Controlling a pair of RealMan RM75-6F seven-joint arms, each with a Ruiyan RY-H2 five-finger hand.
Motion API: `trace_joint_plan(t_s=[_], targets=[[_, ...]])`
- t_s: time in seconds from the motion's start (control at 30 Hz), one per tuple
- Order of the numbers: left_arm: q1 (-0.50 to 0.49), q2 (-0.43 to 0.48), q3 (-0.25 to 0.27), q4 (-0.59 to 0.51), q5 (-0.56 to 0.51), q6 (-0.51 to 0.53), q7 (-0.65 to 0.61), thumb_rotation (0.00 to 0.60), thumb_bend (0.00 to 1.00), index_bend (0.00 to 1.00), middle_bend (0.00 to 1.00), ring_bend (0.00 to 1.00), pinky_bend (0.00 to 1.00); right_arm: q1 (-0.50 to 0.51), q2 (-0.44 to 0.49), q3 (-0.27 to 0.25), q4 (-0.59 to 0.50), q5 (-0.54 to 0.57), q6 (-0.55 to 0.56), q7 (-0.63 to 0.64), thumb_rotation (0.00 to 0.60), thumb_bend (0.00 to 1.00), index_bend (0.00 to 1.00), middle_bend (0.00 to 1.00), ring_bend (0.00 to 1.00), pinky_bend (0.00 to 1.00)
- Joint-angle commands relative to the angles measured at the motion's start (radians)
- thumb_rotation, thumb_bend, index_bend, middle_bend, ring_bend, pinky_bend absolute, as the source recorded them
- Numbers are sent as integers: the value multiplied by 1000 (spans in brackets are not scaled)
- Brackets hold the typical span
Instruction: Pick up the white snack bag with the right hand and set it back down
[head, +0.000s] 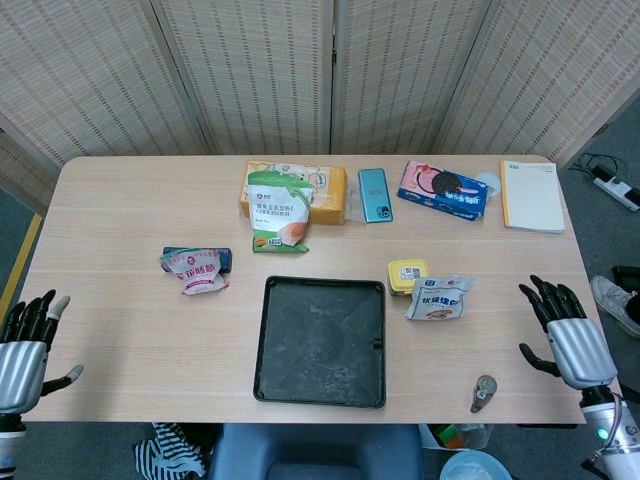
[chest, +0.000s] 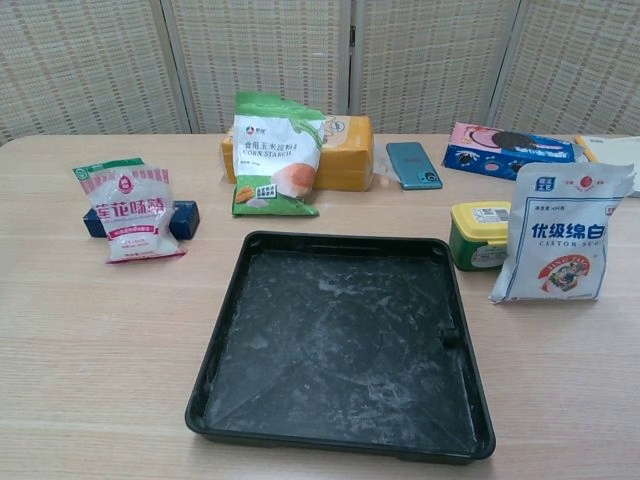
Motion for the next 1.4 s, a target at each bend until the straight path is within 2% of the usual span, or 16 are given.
trace_joint_plan(t_s=[0.03,0.1,0.17,0.27,0.37,0.53,0.77,1.07,1.4], targets=[[-1,2,-1,-3,-3,-3,-2,600,136,0,0,25,0,50,33,-21,71,-36,-83,182,600,329,0,0,126,297],[-2,2,-1,-6,-8,-10,1,600,137,0,0,25,0,78,40,-27,127,-55,-118,322,600,328,0,0,278,464],[-4,1,-1,-7,-14,-16,10,600,137,0,0,26,5,99,36,-39,188,-84,-136,451,600,329,0,0,490,662],[-4,-3,-4,-9,-23,-18,27,600,137,0,0,32,19,135,22,-75,299,-145,-154,703,600,328,0,0,721,860],[-3,-5,-6,-10,-28,-16,31,600,139,0,0,33,19,164,6,-106,386,-181,-176,859,600,328,0,1,805,935],[-4,-8,-5,-10,-29,-19,38,600,141,0,0,33,19,236,-21,-156,495,-224,-251,1072,600,329,3,61,844,980],[-4,-6,-9,-10,-37,-19,31,600,143,0,0,33,18,335,-71,-223,606,-281,-326,1313,600,328,4,57,850,983],[3,-8,-2,-12,-23,-6,35,600,143,0,0,34,16,391,-148,-300,730,-322,-336,1497,600,328,4,58,849,983],[1,-8,-5,-10,-29,-12,37,600,143,0,0,34,15,450,-242,-334,846,-317,-359,1641,600,328,4,62,849,983]])
